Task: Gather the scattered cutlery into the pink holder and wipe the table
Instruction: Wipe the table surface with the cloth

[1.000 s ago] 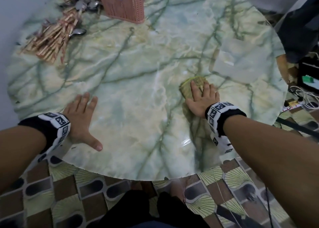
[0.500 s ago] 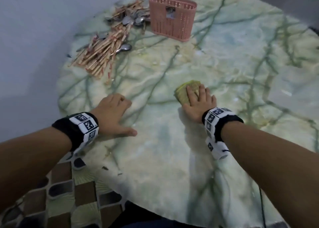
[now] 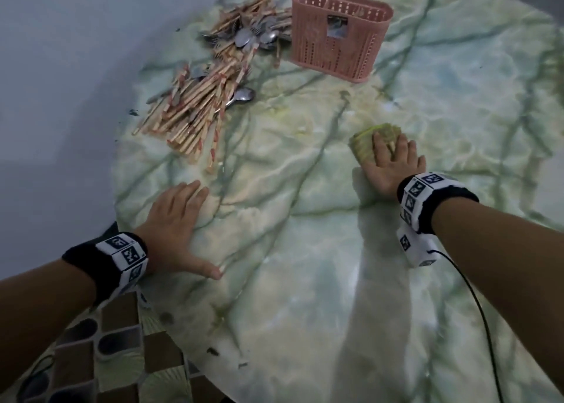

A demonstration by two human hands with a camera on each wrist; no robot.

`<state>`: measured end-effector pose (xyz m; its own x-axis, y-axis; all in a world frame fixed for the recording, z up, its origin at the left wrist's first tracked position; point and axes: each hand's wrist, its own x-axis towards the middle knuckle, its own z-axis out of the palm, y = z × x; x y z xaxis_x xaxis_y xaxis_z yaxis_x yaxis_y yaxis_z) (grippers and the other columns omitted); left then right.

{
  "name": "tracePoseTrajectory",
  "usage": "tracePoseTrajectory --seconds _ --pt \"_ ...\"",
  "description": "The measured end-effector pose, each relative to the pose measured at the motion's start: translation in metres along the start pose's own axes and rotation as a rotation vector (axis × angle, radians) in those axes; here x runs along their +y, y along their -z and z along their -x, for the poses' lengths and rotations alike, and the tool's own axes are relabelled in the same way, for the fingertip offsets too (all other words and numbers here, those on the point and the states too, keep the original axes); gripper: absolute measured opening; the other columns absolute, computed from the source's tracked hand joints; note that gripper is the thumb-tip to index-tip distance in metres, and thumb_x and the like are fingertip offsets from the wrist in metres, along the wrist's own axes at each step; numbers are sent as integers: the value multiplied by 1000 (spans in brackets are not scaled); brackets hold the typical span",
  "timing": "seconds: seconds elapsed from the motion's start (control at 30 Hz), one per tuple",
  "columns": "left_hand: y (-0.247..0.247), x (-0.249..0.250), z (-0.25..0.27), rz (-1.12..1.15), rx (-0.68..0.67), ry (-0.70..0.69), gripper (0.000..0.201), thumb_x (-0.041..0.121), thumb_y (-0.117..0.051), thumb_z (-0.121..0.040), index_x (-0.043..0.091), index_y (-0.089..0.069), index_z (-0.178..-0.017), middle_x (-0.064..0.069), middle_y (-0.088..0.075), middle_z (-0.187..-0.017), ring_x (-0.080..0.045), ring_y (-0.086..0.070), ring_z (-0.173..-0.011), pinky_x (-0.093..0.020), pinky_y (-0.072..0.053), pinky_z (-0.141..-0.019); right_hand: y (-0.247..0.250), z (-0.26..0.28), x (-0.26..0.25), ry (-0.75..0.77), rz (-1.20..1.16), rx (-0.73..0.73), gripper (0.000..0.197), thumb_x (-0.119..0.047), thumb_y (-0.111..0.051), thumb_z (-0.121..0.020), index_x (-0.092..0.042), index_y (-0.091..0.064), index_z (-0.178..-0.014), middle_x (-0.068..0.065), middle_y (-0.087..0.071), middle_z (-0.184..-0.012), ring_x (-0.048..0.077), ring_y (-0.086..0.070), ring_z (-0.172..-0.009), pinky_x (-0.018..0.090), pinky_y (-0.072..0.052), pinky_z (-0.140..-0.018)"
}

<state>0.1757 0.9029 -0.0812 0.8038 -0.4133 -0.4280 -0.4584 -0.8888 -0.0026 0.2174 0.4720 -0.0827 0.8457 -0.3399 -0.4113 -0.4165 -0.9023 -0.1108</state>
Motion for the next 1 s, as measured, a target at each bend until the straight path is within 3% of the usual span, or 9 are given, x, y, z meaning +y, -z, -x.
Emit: tracePoseTrajectory --seconds 0.23,0.37,0.47,0.57,0.7,0.77,0.83,0.9,1.0 --pt "-3 -4 -3 72 5 -16 166 112 -38 -35 6 -15 -160 -16 -9 -167 -37 -6 -154 -55 -8 -124 13 -41 -41 -38 -62 13 69 -68 -19 -98 -44 1 -160 6 16 -169 32 16 -155 53 8 -124" --pt "-4 -7 -3 112 19 -34 163 112 -40 -36 5 -21 -159 -17 -16 -165 -39 -13 -152 -58 -14 -122 14 -60 -85 38 -62 8 71 -70 -19 -97 -43 -1 -160 6 15 -169 33 15 -155 54 10 -123" --pt "-6 -8 -4 128 27 -40 163 112 -40 -36 7 -20 -160 -15 -13 -167 -37 -11 -153 -56 -11 -123 4 -56 -129 192 7 -12 72 -72 -18 -95 -45 0 -159 7 12 -170 34 14 -155 54 9 -122" --pt "-8 -8 -4 123 24 -35 164 112 -40 -35 10 -13 -161 -12 -7 -168 -33 -2 -155 -53 -5 -124 -23 -9 -176 452 177 -52 68 -66 -22 -100 -44 1 -160 9 12 -170 35 13 -155 51 7 -123" --pt "-8 -9 -3 111 29 -30 165 112 -40 -35 14 -3 -162 -7 5 -169 -28 9 -155 -49 3 -124 -62 94 -150 803 290 -116 81 -70 -22 -84 -45 -5 -159 9 6 -170 31 7 -156 51 0 -124" --pt "-8 -9 -3 113 30 -29 167 112 -40 -34 15 3 -162 -6 13 -168 -26 17 -154 -49 5 -124 -63 111 -112 759 206 -118 86 -69 -19 -77 -45 -13 -159 10 -2 -170 31 -1 -156 50 -3 -124" --pt "-6 -7 -3 107 28 -20 169 112 -40 -32 14 8 -161 -5 20 -167 -25 24 -153 -49 7 -124 -52 99 -79 588 166 -106 86 -68 -15 -75 -48 -6 -159 5 6 -170 26 6 -156 48 0 -125" --pt "-3 -5 -5 96 13 -6 171 113 -37 -30 14 14 -160 -5 29 -164 -25 30 -150 -47 12 -123 -37 72 -57 400 148 -113 78 -66 -20 -86 -49 4 -158 2 15 -169 23 13 -156 46 4 -125" --pt "0 -4 -6 106 -19 -3 173 113 -37 -27 16 24 -157 -4 38 -160 -24 39 -146 -44 19 -120 -14 26 -36 168 103 -58 69 -60 -30 -99 -47 2 -159 4 14 -170 26 11 -156 45 3 -125"
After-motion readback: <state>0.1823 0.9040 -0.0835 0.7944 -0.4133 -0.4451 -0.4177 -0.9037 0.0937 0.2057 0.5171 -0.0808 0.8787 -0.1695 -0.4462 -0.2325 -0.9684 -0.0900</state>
